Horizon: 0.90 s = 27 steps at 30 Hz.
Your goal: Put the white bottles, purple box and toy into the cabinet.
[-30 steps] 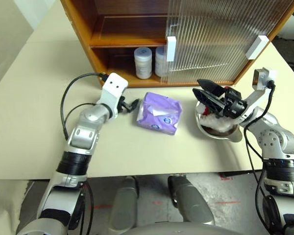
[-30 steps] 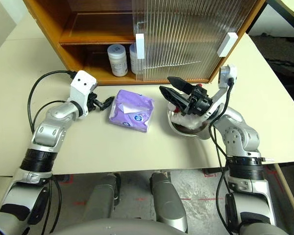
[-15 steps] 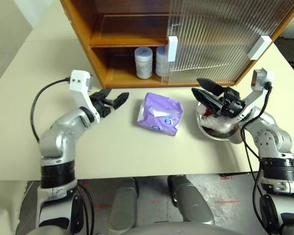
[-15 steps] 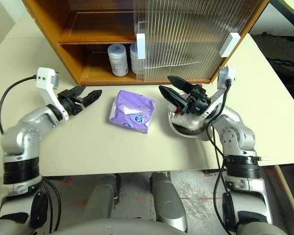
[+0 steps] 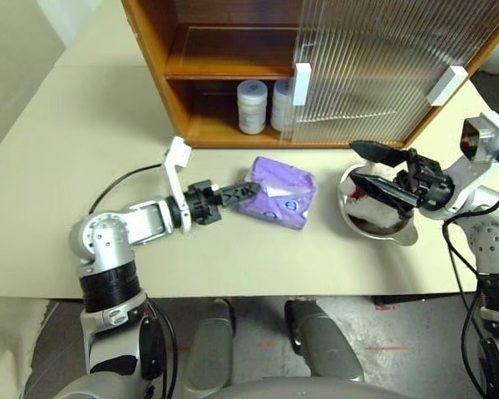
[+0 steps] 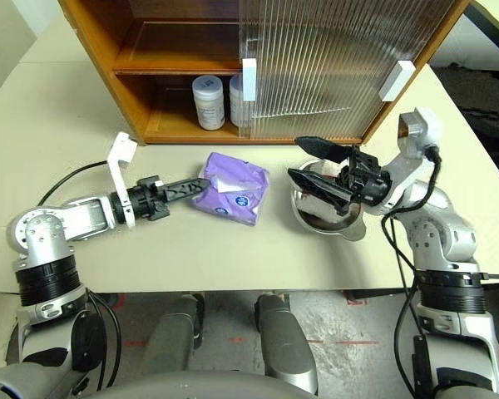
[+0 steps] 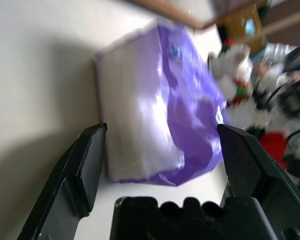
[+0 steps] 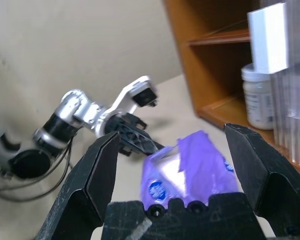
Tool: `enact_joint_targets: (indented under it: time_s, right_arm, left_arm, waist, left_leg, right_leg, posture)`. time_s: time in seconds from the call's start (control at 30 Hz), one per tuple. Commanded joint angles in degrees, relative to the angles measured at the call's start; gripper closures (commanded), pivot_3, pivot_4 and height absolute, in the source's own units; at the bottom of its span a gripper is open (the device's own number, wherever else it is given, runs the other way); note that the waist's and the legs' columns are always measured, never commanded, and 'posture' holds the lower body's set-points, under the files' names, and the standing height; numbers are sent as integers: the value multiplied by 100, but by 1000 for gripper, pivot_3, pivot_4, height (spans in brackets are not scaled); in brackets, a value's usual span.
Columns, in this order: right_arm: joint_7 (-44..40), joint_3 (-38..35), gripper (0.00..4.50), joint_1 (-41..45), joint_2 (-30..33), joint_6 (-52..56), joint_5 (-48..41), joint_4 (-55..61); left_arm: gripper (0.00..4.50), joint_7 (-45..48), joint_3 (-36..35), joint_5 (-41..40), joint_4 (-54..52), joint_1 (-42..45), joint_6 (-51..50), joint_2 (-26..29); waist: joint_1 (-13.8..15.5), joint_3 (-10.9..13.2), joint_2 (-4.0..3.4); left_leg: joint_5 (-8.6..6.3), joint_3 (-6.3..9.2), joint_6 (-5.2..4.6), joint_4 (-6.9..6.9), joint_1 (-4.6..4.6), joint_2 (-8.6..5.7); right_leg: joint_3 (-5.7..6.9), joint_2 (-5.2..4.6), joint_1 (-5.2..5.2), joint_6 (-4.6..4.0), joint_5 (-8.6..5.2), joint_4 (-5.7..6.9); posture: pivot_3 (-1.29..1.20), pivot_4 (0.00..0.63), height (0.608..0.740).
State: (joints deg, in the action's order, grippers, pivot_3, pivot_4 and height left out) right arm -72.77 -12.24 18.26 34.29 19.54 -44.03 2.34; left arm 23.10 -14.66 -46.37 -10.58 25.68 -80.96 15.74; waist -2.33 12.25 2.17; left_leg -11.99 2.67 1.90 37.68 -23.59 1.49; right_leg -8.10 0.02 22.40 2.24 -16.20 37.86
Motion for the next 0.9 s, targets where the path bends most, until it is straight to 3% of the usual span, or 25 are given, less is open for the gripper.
enact_joint_targets:
  time_s: [0.03, 0.07, 0.17, 0.47, 0.73, 0.9]
  right_arm:
    - [48, -95, 0, -311, 103, -229, 204, 236]
    - [94, -93, 0, -379, 99, -267, 233, 300]
    - [338, -140, 0, -534, 35, -278, 189, 595]
    - [767, -36, 0, -769, -74, -69, -2, 1076]
    - [585, 69, 0, -534, -77, -163, 139, 752]
    - [771, 87, 0, -308, -72, -110, 195, 684]
  left_arm:
    - [17, 3, 696, 319, 64, -338, 254, -7]
    - [17, -27, 717, 322, 71, -379, 334, -82]
    - [931, -96, 645, 279, 76, -474, 482, -250]
    - [4322, -334, 3, 104, 141, -528, 462, -375]
    - [4476, -1169, -1575, -639, -572, -292, -141, -738]
    - [4476, -2687, -2443, -1218, -1240, 691, -41, -1699]
  waist:
    - [7, -66, -6]
    - [5, -101, -12]
    - [1, -150, -16]
    - [-23, -185, -7]
    - [-98, -205, 2]
    - [30, -254, 58]
  left_leg:
    - [2, 0, 1, -2, 0, 0]
    - [2, -1, 1, -2, 7, 0]
    - [4, -10, -2, -2, 13, -6]
    - [20, -10, -9, -2, 11, -8]
    - [21, -8, -10, -2, 11, -5]
    - [22, -7, -9, -1, 6, -7]
  right_leg:
    - [0, 0, 0, -1, 0, -1]
    - [0, -1, -8, -1, 0, -3]
    - [-10, -4, -15, 1, 1, -5]
    - [-13, -1, -12, 8, 13, -3]
    - [-11, 0, -11, 7, 15, 0]
    - [-11, -3, -12, 17, 25, -4]
  posture:
    - [51, 96, 740]
    - [42, 91, 740]
    - [31, 86, 740]
    - [28, 91, 740]
    - [60, 71, 740]
    - [111, 51, 740]
